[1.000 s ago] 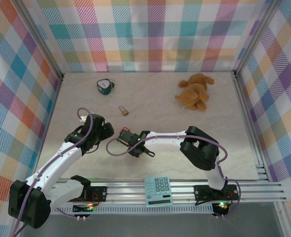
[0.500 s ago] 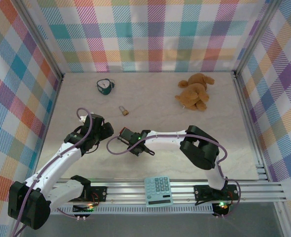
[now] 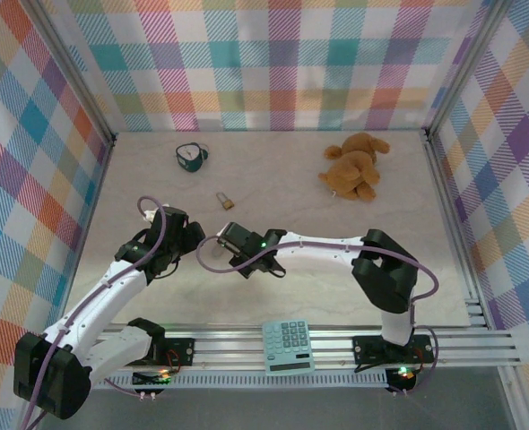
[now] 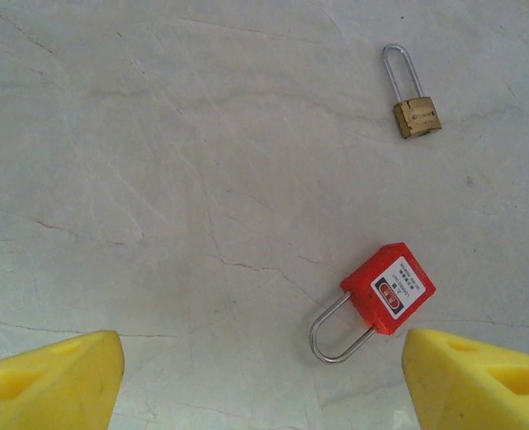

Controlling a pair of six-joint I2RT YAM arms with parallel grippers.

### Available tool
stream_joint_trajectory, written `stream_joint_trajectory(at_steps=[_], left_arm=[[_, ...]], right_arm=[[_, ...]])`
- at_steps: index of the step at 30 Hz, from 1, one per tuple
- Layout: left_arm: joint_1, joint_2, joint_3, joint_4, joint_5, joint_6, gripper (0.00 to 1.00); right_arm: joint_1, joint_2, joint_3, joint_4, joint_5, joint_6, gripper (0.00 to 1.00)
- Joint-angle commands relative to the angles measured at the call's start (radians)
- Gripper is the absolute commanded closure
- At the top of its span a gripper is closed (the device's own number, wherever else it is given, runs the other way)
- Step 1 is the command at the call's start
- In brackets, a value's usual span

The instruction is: Unlock with the key

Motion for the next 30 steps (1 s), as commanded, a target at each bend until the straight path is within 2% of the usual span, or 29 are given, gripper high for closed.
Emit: stream_joint_trajectory(at_steps=[1, 7, 9, 14, 18, 21, 24, 28, 30], left_arm=[[0.014, -0.016, 0.013, 0.005, 0.004, 0.019, 0.19], [0.002, -0.024, -0.038, 0.133, 0.121, 0.051, 0.20], [-0.030, -0.033, -0.068, 0.217, 0.156, 0.063, 0.21], [-0.179, -0.128, -0.200, 0.514, 0.065, 0.110, 0.22], [-0.242, -0.176, -0.355, 0.846, 0.030, 0.204, 0.31], [-0.279, -0.162, -0.434, 1.045, 0.027, 0.295, 0.30], [-0.329, -0.095, -0.457, 1.165, 0.103, 0.439, 0.26], [-0.459, 0.044, -0.452, 1.320, 0.162, 0.648, 0.21], [-0.495, 0.119, -0.446, 1.398, 0.178, 0.722, 0.21]], right_arm=[[-0.026, -0.064, -0.025, -0.005, -0.033, 0.048, 0.96], [-0.046, -0.130, -0.023, -0.050, -0.036, 0.098, 0.96], [-0.054, -0.153, -0.023, -0.065, -0.034, 0.122, 0.96], [-0.093, -0.210, -0.024, -0.104, -0.024, 0.183, 0.96], [-0.139, -0.263, -0.038, -0.118, -0.032, 0.221, 0.96], [-0.173, -0.294, -0.045, -0.123, -0.057, 0.244, 0.96], [-0.204, -0.319, -0.047, -0.125, -0.075, 0.259, 0.96], [-0.229, -0.344, -0.042, -0.127, -0.110, 0.282, 0.96], [-0.234, -0.354, -0.037, -0.129, -0.119, 0.293, 0.96]])
